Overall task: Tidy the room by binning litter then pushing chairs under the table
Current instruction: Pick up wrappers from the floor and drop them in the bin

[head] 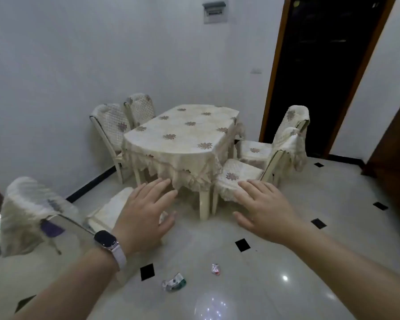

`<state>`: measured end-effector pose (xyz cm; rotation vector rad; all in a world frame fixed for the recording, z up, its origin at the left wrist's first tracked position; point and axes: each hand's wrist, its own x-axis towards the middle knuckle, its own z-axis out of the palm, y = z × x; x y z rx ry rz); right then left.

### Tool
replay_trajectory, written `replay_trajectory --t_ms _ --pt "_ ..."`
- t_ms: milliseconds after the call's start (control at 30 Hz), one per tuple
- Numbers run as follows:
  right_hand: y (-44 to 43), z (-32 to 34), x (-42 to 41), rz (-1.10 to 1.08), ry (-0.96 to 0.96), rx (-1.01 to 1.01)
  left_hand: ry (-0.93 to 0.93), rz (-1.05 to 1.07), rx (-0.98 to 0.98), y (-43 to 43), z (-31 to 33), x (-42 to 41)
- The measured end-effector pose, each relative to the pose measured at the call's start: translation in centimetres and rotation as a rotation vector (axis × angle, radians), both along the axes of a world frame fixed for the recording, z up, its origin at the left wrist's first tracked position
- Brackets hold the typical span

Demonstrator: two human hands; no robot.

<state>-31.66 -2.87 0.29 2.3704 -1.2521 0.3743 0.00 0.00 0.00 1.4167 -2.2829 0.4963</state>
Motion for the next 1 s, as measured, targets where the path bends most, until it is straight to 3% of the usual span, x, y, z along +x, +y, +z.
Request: replay_trajectory --t_ms 100,500,1000 --pt "-3.5 -2.0 -1.5 -0.004 -0.029 0.098 0.044 0.007 0.049 -3.0 -1.2 -1.9" --pt "-16.0 -11.0 -6.0 0.125 -0.112 0.271 -0.059 0.112 0.282 -12.5 -7.4 -8.8" --pt "-23.7 -19.2 2.6 0.097 -0.033 0.487 0.001 0.158 0.487 -20.9 -18.0 0.4"
